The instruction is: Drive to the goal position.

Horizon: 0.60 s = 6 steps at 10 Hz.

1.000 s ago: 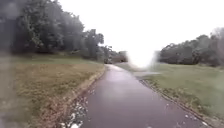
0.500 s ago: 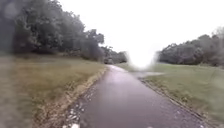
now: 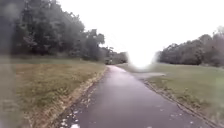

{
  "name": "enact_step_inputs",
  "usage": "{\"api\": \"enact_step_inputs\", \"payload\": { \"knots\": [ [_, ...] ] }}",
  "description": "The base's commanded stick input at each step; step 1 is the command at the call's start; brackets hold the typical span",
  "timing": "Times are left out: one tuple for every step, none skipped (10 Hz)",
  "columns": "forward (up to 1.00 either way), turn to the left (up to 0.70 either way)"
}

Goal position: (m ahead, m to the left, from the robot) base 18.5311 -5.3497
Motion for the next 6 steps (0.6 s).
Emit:
{"api": "enact_step_inputs", "payload": {
  "knots": [
    [0.50,0.00],
    [0.50,0.00],
    [0.50,0.00],
    [0.50,0.00],
    [0.50,0.00],
    [0.50,0.00]
  ]
}}
